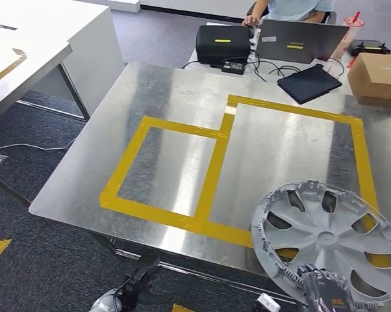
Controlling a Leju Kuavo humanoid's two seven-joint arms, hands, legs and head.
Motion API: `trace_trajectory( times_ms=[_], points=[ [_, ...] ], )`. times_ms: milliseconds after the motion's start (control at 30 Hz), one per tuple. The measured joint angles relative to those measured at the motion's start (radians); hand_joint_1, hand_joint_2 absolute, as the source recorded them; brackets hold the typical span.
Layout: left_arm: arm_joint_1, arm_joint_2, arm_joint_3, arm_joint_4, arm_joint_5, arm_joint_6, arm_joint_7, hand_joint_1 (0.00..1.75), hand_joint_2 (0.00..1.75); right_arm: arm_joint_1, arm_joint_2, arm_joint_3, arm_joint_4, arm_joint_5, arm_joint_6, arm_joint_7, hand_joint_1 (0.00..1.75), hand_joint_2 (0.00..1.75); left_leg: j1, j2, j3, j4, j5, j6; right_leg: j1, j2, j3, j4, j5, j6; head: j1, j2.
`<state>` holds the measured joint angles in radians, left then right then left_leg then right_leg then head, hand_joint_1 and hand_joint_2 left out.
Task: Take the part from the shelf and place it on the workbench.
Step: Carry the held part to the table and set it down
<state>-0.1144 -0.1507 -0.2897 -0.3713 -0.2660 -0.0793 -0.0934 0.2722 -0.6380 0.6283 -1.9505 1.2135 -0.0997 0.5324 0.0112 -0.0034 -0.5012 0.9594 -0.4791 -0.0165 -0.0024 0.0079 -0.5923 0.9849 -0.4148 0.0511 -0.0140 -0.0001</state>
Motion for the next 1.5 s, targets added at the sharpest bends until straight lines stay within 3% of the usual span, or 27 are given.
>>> trace_trajectory(
  times_ms=[400,667,867,1300,1500],
  points=[
    [-0.001,0.0,0.0,0.003,-0.006,0.002,0.001,0.0,1.75,-0.03,-0.04,0.059,0.016,-0.033,-0.021,0.01,1.75,1.75,-0.001,0.0,0.001,0.0,0.001,0.001,-0.001,0.0,0.0,-0.001,0.001,0.001,0.0,0.0],
    [-0.001,0.0,0.0,0.003,-0.005,0.014,-0.001,0.0,1.75,-0.01,-0.114,0.098,-0.004,-0.123,-0.096,0.102,1.75,1.75,-0.001,-0.001,0.001,0.0,0.001,0.001,-0.001,-0.001,0.001,-0.004,0.001,0.002,0.0,0.0],
    [-0.001,0.001,0.0,0.005,-0.002,0.019,-0.006,0.0,1.75,0.037,-0.169,0.095,-0.031,-0.149,-0.132,0.107,1.75,1.75,-0.001,-0.001,0.002,0.0,0.0,0.002,-0.001,-0.001,0.003,-0.005,0.001,0.002,0.0,0.0],
    [0.0,0.003,0.001,0.005,0.004,0.026,-0.014,0.0,1.75,0.256,-0.175,-0.121,-0.07,-0.168,-0.166,0.107,1.75,1.75,-0.001,-0.001,0.005,0.0,-0.003,0.005,-0.001,-0.002,0.007,-0.007,-0.001,0.004,0.0,0.0],
    [-0.001,0.003,0.001,0.005,0.001,0.02,-0.01,0.0,1.75,0.245,-0.12,-0.138,-0.077,-0.121,-0.066,0.107,1.75,1.75,-0.001,-0.001,0.006,0.0,-0.003,0.005,-0.001,-0.001,0.008,-0.007,-0.001,0.004,0.001,0.0]
  ],
)
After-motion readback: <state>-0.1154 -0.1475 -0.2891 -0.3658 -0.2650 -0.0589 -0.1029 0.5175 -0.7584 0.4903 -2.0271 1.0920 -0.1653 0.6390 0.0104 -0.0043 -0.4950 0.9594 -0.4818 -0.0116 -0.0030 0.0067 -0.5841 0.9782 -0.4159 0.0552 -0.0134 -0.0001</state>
